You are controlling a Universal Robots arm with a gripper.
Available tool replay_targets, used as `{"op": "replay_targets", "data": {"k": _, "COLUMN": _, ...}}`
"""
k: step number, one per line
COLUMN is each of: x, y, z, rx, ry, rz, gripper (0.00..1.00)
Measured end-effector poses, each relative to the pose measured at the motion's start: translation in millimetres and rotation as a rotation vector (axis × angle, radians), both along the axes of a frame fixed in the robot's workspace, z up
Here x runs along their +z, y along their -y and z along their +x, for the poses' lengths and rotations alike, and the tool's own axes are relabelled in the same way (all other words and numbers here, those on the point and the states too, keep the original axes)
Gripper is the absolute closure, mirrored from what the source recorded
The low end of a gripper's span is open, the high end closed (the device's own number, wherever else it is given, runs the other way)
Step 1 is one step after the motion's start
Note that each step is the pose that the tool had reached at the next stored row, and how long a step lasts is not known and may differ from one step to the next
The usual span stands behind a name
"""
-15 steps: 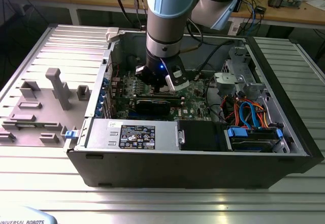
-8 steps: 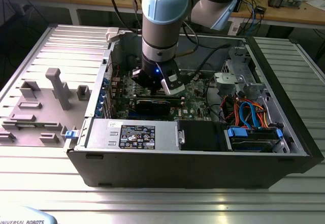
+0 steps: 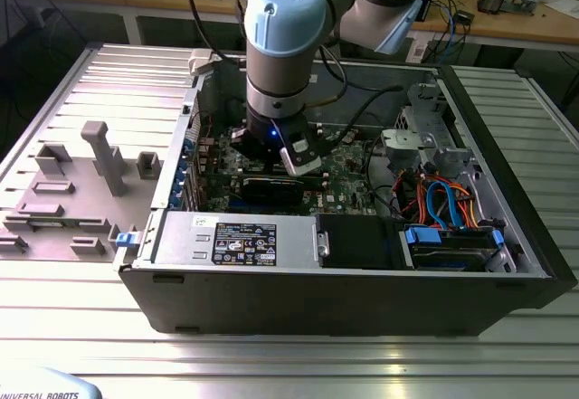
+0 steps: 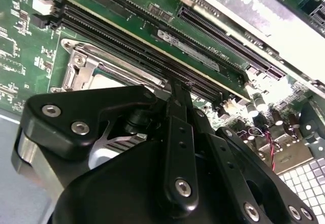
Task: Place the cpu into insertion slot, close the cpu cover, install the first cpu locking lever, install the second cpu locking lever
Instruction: 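Install the second cpu locking lever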
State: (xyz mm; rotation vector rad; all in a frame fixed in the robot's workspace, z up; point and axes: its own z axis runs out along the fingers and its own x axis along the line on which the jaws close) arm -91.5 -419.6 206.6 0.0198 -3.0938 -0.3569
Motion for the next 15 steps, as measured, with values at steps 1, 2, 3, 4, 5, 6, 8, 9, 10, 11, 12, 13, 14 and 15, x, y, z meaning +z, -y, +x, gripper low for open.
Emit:
{"op": "replay_targets", "data": {"k": 1, "x": -0.7, "y": 0.0, "z": -0.4, "rx": 0.0, "ry": 0.0001, "rz": 0.0045, "gripper": 0.89}}
{"op": "replay_targets", "data": {"k": 2, "x": -1.3, "y": 0.0, "z": -0.8, "rx": 0.0, "ry": 0.0, "rz": 0.0086, "gripper": 0.89}}
{"op": "replay_targets", "data": {"k": 3, "x": -2.4, "y": 0.0, "z": -1.3, "rx": 0.0, "ry": 0.0, "rz": 0.0143, "gripper": 0.89}}
{"op": "replay_targets", "data": {"k": 4, "x": -3.0, "y": 0.0, "z": -1.5, "rx": 0.0, "ry": 0.0, "rz": 0.0178, "gripper": 0.89}}
{"op": "replay_targets", "data": {"k": 5, "x": -3.8, "y": 0.0, "z": -1.9, "rx": 0.0, "ry": 0.0001, "rz": 0.0233, "gripper": 0.89}}
{"op": "replay_targets", "data": {"k": 6, "x": -4.5, "y": -0.1, "z": -2.2, "rx": 0.0, "ry": 0.0001, "rz": 0.0273, "gripper": 0.89}}
{"op": "replay_targets", "data": {"k": 8, "x": -6.1, "y": 0.0, "z": -2.7, "rx": 0.0, "ry": -0.0001, "rz": 0.0363, "gripper": 0.89}}
{"op": "replay_targets", "data": {"k": 9, "x": -6.8, "y": -0.1, "z": -2.9, "rx": 0.0, "ry": -0.0001, "rz": 0.0395, "gripper": 0.89}}
{"op": "replay_targets", "data": {"k": 10, "x": -7.6, "y": -0.1, "z": -3.0, "rx": 0.0, "ry": -0.0001, "rz": 0.0442, "gripper": 0.89}}
{"op": "replay_targets", "data": {"k": 11, "x": -8.3, "y": -0.3, "z": -3.0, "rx": 0.0, "ry": 0.0, "rz": 0.0487, "gripper": 0.89}}
{"op": "replay_targets", "data": {"k": 12, "x": -9.3, "y": -0.4, "z": -3.0, "rx": 0.0, "ry": 0.0004, "rz": 0.0542, "gripper": 0.89}}
{"op": "replay_targets", "data": {"k": 13, "x": -10.0, "y": -0.5, "z": -3.3, "rx": 0.0, "ry": 0.0002, "rz": 0.0595, "gripper": 0.89}}
{"op": "replay_targets", "data": {"k": 14, "x": -10.1, "y": -0.6, "z": -3.7, "rx": 0.0, "ry": 0.0002, "rz": 0.0603, "gripper": 0.89}}
{"op": "replay_targets", "data": {"k": 15, "x": -10.0, "y": -0.7, "z": -4.8, "rx": 0.0, "ry": 0.0001, "rz": 0.0602, "gripper": 0.89}}
